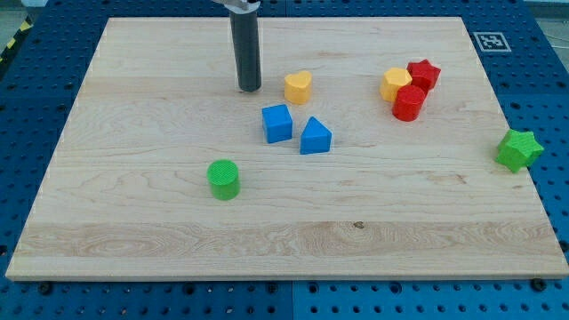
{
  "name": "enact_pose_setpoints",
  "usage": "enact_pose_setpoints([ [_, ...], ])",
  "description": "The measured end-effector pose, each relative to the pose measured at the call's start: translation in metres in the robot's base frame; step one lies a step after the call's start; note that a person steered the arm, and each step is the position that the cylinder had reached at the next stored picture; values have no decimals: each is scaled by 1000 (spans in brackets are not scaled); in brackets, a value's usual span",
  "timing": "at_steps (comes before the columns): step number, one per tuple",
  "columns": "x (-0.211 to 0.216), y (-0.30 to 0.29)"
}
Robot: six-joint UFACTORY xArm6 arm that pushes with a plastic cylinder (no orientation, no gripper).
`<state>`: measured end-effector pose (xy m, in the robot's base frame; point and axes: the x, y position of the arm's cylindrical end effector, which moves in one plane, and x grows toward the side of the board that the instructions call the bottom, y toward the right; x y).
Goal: Slide the yellow heart to the top right side of the blue triangle
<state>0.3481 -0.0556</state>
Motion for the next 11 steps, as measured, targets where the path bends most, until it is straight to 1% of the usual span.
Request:
enact_pose_setpoints([
  [1,0,17],
  [3,0,87],
  [5,0,141],
  [6,-1,129],
  [7,-2,89],
  [8,-2,64],
  [9,-2,54],
  [10,7,64],
  [11,15,89],
])
